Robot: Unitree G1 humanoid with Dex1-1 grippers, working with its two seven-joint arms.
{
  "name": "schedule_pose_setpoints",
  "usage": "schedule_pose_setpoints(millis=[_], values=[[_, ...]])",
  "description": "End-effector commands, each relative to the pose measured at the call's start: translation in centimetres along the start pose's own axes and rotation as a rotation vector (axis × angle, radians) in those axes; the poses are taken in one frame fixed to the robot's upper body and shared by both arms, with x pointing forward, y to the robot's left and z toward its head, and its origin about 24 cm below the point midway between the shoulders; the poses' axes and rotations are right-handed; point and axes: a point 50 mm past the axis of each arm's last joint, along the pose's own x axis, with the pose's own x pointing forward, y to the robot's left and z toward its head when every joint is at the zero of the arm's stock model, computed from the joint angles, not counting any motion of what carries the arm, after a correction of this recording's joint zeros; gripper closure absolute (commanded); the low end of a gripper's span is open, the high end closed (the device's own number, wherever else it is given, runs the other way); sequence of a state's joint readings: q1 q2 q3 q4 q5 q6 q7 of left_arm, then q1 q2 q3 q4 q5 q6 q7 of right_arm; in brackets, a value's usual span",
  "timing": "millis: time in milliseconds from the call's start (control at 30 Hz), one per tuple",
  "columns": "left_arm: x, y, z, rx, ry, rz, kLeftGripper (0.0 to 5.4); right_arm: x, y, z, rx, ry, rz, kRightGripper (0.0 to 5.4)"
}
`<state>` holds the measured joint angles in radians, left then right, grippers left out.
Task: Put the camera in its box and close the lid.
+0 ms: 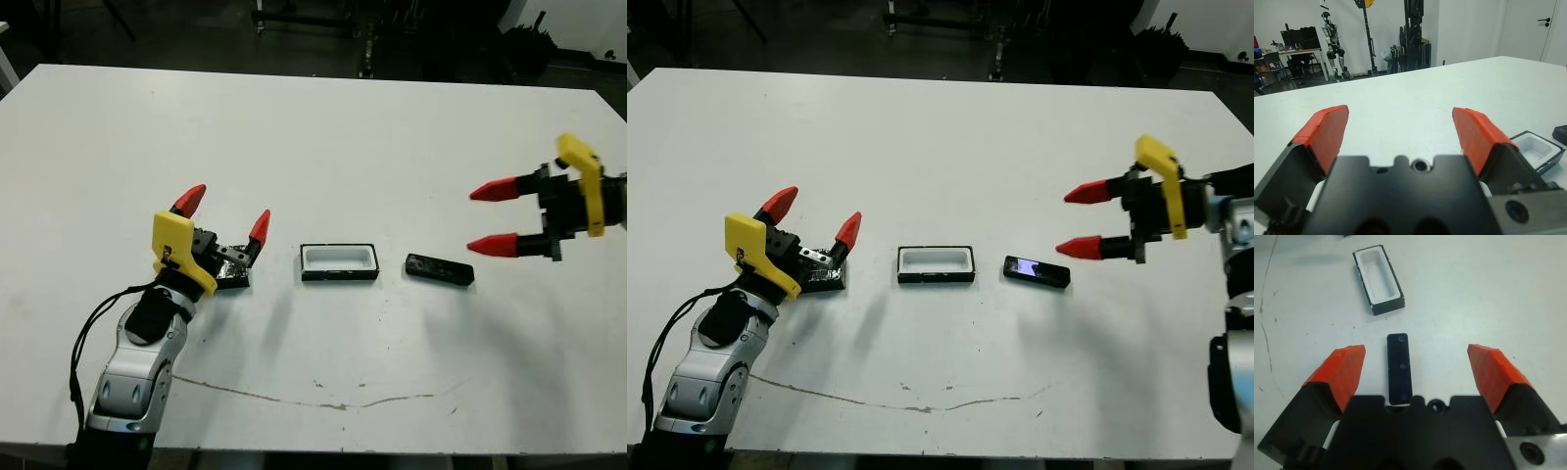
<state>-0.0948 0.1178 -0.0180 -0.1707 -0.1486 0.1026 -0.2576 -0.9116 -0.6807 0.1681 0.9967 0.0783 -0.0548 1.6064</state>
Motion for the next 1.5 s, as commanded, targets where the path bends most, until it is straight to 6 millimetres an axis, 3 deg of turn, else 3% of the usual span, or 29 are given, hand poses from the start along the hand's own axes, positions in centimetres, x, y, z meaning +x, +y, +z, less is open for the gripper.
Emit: schedule_pose_setpoints(millis=[33,533,1500], values=[[0.0,0.1,-0.2,0.016,0.018,0.008,0.02,0.6,0.0,0.1,-0.006,-0.006,0.02,0.0],[-0.2,0.1,-0.3,0.016,0.022,0.007,0.02,2.7,0.4,-0.5,-0.073,-0.015,0.05,0.0],[-0.4,0.1,-0.4,0.019,0.024,0.016,0.02,4.9,1.4,-3.4,0.069,0.007,0.079,0.0]])
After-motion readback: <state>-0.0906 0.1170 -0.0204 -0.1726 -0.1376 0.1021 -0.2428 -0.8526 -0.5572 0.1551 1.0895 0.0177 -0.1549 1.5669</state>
